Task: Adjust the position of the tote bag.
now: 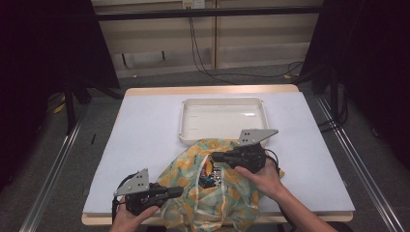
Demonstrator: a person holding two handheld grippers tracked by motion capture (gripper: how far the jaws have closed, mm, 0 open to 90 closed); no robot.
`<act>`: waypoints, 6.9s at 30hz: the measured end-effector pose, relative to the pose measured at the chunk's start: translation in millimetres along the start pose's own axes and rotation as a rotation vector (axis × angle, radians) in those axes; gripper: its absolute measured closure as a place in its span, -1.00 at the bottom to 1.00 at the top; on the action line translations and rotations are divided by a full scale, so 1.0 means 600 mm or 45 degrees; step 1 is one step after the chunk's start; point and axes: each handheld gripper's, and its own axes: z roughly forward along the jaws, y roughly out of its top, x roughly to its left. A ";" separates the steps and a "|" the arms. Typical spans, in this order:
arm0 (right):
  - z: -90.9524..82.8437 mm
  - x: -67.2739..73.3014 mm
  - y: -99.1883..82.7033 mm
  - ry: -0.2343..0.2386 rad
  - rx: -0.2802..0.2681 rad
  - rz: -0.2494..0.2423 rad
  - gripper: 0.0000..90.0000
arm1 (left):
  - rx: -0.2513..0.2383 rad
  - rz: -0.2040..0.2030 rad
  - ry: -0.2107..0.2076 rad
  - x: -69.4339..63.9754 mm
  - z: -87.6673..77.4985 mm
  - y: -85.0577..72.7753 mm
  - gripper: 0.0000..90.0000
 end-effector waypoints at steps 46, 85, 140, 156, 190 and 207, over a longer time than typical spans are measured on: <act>-0.038 0.012 -0.022 -0.020 0.028 -0.030 0.59 | -0.171 -0.247 0.216 0.162 -0.016 0.039 0.99; 0.045 0.111 -0.115 0.298 0.431 -0.193 0.30 | -0.149 -0.309 0.254 0.188 -0.005 0.021 0.99; -0.115 -0.075 -0.058 -0.309 -0.013 0.081 1.00 | -0.140 -0.304 0.264 0.178 -0.038 0.011 0.99; -0.102 -0.094 -0.096 -0.348 0.091 0.134 1.00 | -0.089 -0.273 0.243 0.175 -0.027 0.002 0.98; -0.069 -0.011 -0.002 -0.125 -0.012 -0.033 0.45 | -0.137 -0.304 0.233 0.183 0.022 0.035 1.00; 0.003 -0.013 -0.029 -0.013 0.165 -0.048 0.17 | -0.132 -0.323 0.216 0.188 0.019 0.021 0.99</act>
